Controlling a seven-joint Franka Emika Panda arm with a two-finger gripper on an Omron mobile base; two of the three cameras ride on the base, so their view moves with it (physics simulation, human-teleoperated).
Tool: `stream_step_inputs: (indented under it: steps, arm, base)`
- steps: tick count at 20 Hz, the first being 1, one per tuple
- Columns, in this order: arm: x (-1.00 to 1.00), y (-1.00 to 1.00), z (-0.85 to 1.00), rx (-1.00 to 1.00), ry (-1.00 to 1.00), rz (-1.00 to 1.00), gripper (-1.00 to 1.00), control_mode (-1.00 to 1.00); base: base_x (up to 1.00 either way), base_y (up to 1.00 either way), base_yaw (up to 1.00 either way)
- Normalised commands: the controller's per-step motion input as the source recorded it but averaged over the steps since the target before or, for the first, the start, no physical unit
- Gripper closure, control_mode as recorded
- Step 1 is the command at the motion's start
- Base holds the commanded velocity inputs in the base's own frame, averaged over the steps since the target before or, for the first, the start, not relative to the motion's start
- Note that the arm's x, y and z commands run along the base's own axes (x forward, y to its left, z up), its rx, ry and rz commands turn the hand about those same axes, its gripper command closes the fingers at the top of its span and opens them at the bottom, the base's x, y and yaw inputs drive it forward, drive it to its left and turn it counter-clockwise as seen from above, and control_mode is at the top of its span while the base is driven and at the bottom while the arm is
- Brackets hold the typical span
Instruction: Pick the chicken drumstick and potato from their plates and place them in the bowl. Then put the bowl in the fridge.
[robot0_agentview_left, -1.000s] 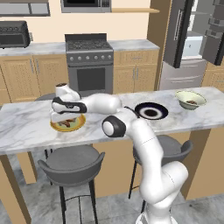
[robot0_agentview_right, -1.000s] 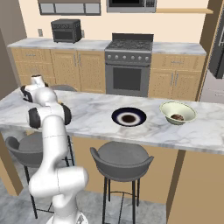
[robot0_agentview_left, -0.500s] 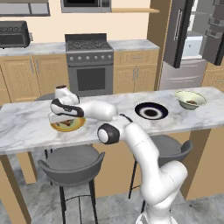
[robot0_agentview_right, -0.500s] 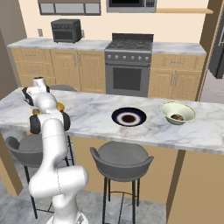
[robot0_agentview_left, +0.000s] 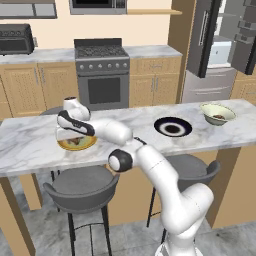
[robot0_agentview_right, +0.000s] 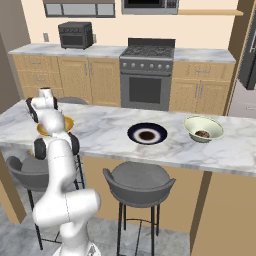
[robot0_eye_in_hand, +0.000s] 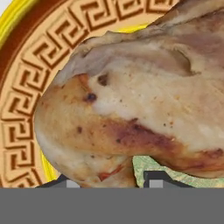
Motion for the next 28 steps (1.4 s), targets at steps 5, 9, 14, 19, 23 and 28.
stream_step_inputs:
  steps: [5, 9, 14, 19, 23, 28]
  arm:
    - [-0.19, 0.0, -0.05, 0.0, 0.07, 0.0, 1.0, -1.0]
    - [-0.1, 0.0, 0.17, -0.01, 0.01, 0.0, 1.0, -1.0]
    - [-0.26, -0.03, 0.57, -0.1, -0.16, -0.01, 1.0, -1.0]
    - [-0.47, -0.16, 0.58, -0.01, -0.06, -0.08, 1.0, -1.0]
    - [-0.59, -0.27, 0.43, 0.04, 0.0, -0.13, 1.0, -1.0]
    - [-0.59, -0.42, 0.34, 0.09, 0.0, -0.16, 1.0, -1.0]
  base:
    - [0.0, 0.0, 0.0]
    - [0.0, 0.0, 0.0]
    - [0.0, 0.0, 0.0]
    - [0.0, 0.0, 0.0]
    - [0.0, 0.0, 0.0]
    - [0.0, 0.0, 0.0]
